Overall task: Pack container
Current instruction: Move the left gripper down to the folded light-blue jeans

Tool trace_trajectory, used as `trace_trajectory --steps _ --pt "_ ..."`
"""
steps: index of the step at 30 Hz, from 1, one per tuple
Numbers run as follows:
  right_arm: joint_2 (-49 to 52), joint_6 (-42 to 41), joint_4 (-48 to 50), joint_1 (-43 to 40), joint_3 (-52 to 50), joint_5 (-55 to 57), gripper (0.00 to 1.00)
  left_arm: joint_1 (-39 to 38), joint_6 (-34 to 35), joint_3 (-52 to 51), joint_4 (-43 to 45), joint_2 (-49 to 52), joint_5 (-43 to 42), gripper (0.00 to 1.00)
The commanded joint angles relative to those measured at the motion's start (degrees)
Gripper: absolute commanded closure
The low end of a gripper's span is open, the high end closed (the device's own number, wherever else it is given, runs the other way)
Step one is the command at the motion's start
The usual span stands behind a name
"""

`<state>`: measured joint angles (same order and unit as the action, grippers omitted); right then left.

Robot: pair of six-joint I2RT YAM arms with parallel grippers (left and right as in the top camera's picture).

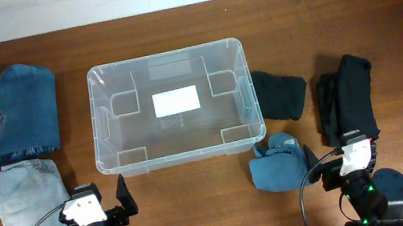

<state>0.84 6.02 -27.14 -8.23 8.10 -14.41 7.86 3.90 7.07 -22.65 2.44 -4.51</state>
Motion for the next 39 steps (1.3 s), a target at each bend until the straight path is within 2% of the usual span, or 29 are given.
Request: trace_trajectory --steps 1,23,28,34,39 --pt "-0.5 -0.3 -0.1 -0.4 -0.4 0.1 0.02 0.0 -1.1 -0.3 0.3 -0.5 -0.2 0.01" --pt "-0.5 -0.3 -0.1 -0.4 -0.4 0.1 0.02 0.1 -1.1 -0.3 1.0 -0.5 0.0 0.01" --pt "-0.5 -0.3 -0.1 -0.4 -0.4 0.1 0.02 0.1 -1.1 -0.3 0.6 -0.5 -3.6 0.00" --pt "-0.5 -0.3 -0.1 -0.4 -0.4 0.1 0.02 0.1 -1.1 -0.4 0.8 0.6 -3.2 0.01" --pt "-0.5 -0.4 -0.1 -0.4 -0.4 0.1 0.02 0.1 5.9 3.6 1.2 4.5 -1.9 0.01"
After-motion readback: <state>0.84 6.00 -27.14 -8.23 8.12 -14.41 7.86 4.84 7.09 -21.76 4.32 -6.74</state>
